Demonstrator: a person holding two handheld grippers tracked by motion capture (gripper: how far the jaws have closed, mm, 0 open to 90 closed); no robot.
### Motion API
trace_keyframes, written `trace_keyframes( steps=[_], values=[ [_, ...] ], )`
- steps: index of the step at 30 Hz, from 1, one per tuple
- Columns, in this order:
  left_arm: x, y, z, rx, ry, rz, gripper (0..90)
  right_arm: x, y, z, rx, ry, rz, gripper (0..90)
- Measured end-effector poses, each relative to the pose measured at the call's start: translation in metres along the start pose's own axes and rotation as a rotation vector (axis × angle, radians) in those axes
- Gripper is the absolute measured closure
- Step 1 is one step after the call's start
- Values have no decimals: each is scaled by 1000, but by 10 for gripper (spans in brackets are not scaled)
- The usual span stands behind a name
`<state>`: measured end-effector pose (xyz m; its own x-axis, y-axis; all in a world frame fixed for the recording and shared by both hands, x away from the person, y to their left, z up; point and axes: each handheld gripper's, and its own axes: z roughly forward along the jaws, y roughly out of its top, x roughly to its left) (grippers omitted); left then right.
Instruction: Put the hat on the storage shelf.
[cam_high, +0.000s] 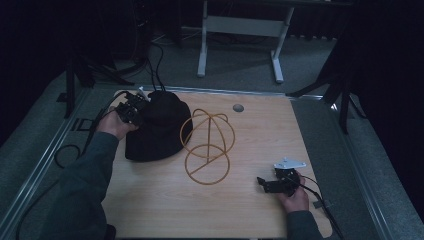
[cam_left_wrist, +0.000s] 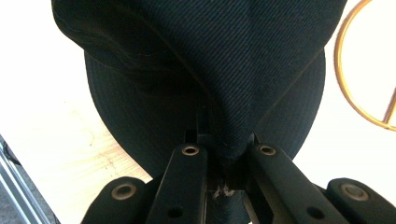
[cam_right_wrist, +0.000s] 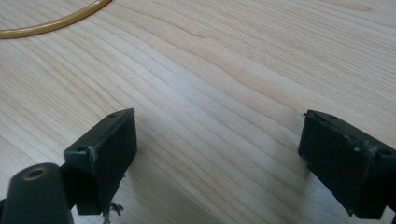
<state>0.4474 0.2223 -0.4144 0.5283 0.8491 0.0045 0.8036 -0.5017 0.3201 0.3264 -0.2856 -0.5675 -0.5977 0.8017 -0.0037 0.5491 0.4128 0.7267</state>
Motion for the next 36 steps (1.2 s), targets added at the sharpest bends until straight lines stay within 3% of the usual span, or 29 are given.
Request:
trace_keyframes(
  steps=[12, 19, 36],
  values=[
    [-2, 3, -14, -19, 9, 20, 884, 0, 0, 0, 0, 0, 0, 113],
    [-4, 2, -21, -50, -17, 24, 884, 0, 0, 0, 0, 0, 0, 113],
    [-6, -6, -45, -123, -16, 61, 884, 0, 0, 0, 0, 0, 0, 113]
  ],
)
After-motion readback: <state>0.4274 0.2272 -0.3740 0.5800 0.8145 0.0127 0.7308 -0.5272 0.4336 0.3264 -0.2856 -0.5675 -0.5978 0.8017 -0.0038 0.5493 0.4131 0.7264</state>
